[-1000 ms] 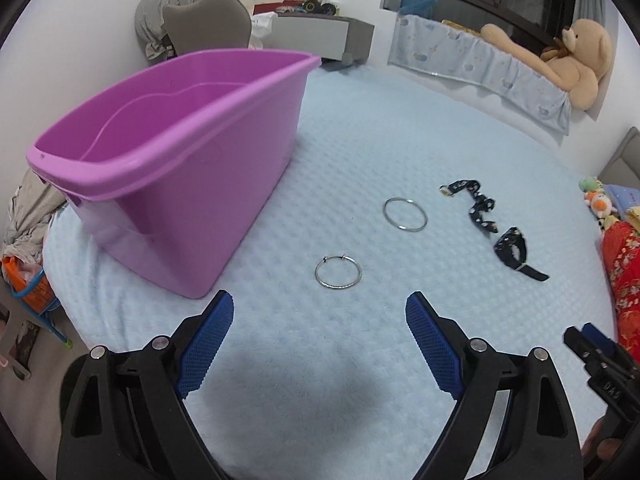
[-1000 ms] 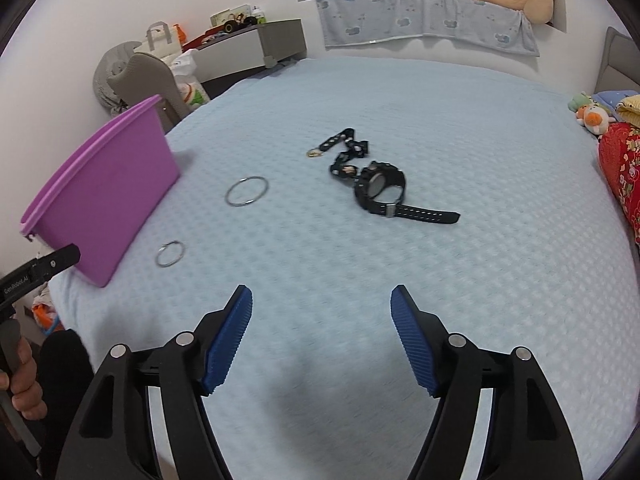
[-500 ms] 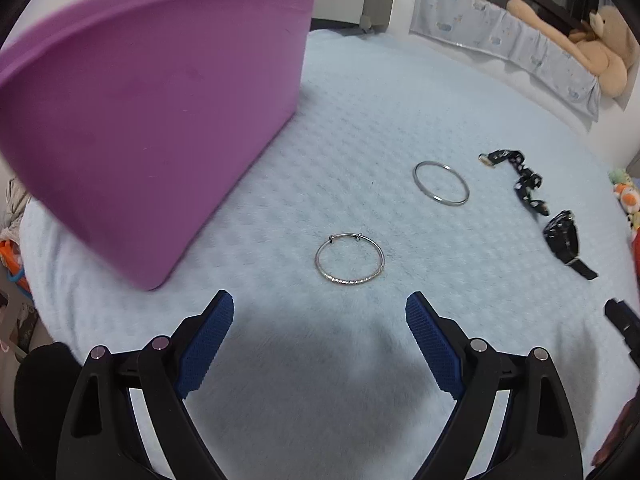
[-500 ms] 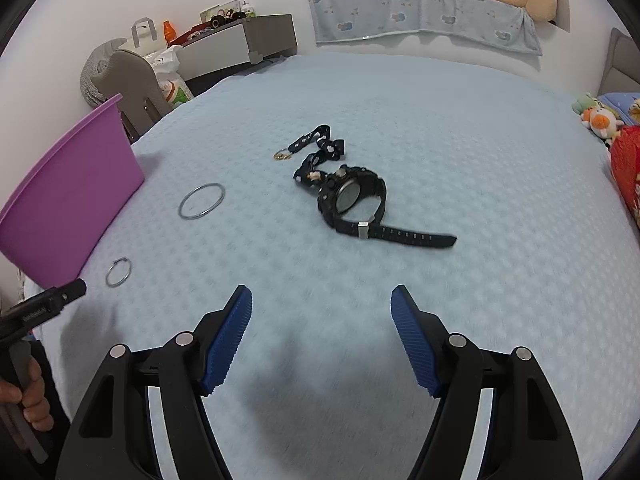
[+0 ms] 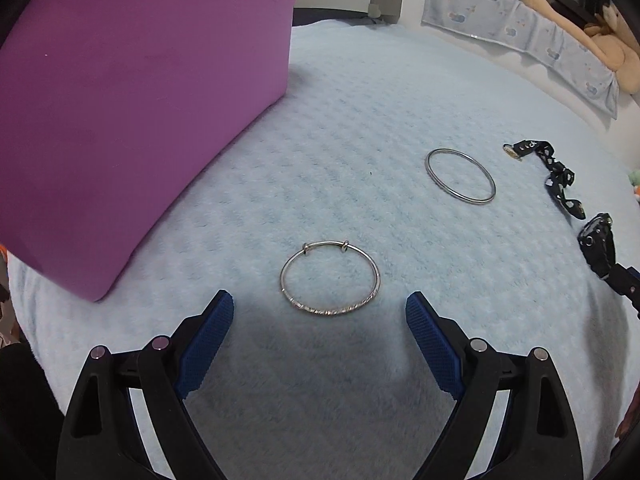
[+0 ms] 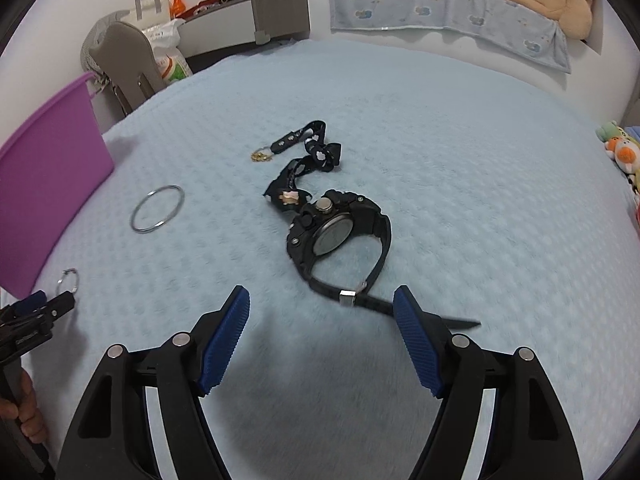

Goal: Organize jewelry
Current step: 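Grasp the black watch with the right tool while the left tool grasps the silver bangle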

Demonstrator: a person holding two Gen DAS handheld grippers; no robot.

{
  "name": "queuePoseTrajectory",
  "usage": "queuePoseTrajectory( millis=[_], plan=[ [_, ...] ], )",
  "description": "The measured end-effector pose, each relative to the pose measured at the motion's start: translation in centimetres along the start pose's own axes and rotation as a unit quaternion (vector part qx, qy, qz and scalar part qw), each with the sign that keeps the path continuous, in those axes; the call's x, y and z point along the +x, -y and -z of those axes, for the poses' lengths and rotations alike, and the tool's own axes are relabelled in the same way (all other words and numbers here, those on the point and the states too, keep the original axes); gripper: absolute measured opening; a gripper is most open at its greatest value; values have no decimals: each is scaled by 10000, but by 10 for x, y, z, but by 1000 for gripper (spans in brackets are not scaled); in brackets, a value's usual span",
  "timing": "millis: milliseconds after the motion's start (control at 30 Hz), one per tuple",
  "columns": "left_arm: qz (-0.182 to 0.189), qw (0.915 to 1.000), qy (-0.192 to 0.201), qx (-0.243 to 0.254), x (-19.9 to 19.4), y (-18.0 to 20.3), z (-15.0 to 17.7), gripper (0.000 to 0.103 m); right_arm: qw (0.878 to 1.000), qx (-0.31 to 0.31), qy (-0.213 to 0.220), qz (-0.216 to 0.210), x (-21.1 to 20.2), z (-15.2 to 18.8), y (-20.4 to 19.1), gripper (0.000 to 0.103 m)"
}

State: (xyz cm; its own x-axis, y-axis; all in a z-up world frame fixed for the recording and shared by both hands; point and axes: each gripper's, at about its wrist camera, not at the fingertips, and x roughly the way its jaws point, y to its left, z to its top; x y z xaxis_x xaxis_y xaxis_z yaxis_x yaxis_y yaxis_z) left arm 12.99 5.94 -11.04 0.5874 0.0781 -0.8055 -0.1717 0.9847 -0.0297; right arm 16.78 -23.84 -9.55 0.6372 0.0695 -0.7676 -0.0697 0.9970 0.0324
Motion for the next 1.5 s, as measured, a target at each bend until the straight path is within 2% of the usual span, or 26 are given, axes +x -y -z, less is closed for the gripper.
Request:
queuePoseTrajectory(
  millis=[333, 800, 867, 933, 967, 1067, 1133, 1200, 1500],
  plan=[
    [-113, 9999, 63, -24, 13, 7, -4, 89, 9996, -52, -215, 194, 45, -11, 15, 72],
    [-197, 9998, -44, -9, 26, 11, -9, 97, 9996, -45, -218, 159, 60, -13, 18, 76],
    [-165, 9999, -32, -21, 25, 10, -9, 91, 9995, -60, -235, 185, 61, -13, 17, 76],
    [-156, 9999, 26, 35, 23, 13, -9, 80, 9994, -84, -270, 209, 62, -14, 15, 76],
    [-78, 9999, 52, 87, 21, 15, -8, 69, 9993, -94, -289, 226, 62, -15, 13, 75],
    [-37, 9997, 109, 196, 17, 19, -6, 53, 9993, -94, -289, 232, 59, -14, 10, 68],
    [-14, 9998, 105, 194, 16, 19, -6, 53, 9993, -122, -263, 241, 56, -13, 7, 61],
    [48, 9998, 108, 147, 15, 16, -7, 53, 9994, -135, -222, 246, 52, -12, 5, 59],
    [268, 9990, 199, 296, -6, 17, -1, 53, 9994, 334, -16, -100, 25, 5, 7, 58]
  ],
)
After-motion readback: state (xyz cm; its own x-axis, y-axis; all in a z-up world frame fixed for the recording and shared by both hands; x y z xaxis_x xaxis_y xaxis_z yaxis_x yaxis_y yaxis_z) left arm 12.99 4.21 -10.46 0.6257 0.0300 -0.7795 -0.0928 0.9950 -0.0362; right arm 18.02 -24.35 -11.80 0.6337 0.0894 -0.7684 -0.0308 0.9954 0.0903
